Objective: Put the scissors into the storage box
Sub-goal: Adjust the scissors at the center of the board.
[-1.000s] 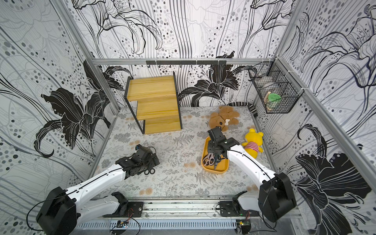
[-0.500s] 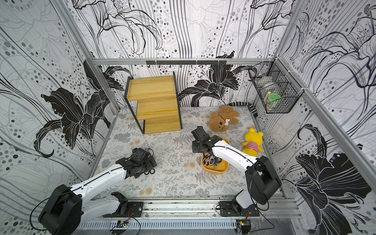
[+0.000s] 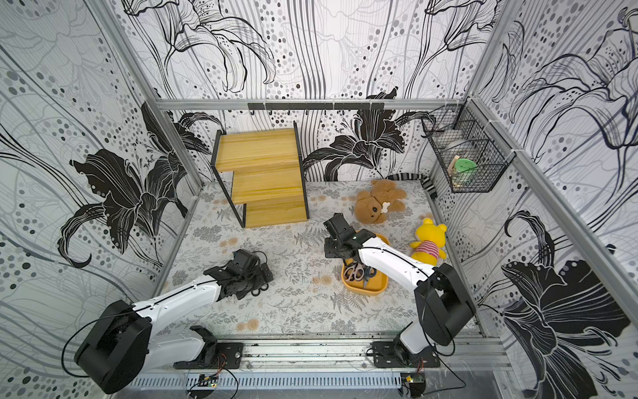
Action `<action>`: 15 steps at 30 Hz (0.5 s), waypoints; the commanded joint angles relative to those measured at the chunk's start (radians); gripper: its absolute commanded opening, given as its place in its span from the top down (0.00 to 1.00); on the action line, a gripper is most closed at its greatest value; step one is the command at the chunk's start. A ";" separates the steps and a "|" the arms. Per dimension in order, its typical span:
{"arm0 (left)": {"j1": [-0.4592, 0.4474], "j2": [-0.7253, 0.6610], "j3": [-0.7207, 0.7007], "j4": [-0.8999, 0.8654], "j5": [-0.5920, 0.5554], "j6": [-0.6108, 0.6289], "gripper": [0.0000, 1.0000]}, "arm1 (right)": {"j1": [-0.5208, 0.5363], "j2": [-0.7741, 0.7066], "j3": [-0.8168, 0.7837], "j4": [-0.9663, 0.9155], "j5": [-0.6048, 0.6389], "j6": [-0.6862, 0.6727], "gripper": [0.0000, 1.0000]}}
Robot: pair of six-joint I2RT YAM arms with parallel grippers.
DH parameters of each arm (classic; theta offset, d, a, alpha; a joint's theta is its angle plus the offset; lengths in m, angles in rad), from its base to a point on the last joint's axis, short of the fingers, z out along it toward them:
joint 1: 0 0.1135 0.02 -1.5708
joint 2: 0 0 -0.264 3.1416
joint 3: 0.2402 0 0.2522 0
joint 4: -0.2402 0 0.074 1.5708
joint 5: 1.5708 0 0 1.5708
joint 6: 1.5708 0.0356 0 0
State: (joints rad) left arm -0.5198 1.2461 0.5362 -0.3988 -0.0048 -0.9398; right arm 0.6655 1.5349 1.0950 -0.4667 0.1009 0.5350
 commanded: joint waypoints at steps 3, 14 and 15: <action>-0.040 0.053 0.026 0.082 0.043 -0.038 0.03 | 0.000 0.011 0.031 -0.021 0.016 0.008 0.50; -0.010 -0.007 0.102 -0.018 -0.056 -0.034 0.03 | 0.100 0.150 0.115 -0.001 -0.074 -0.023 0.63; 0.018 -0.023 0.093 -0.023 -0.054 -0.038 0.03 | 0.118 0.183 0.136 0.001 -0.080 -0.028 0.63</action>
State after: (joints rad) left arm -0.5400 1.2613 0.6159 -0.3840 -0.0143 -0.9676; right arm 0.7376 1.6573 1.1820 -0.4656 0.0540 0.5308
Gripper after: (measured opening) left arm 0.974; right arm 0.368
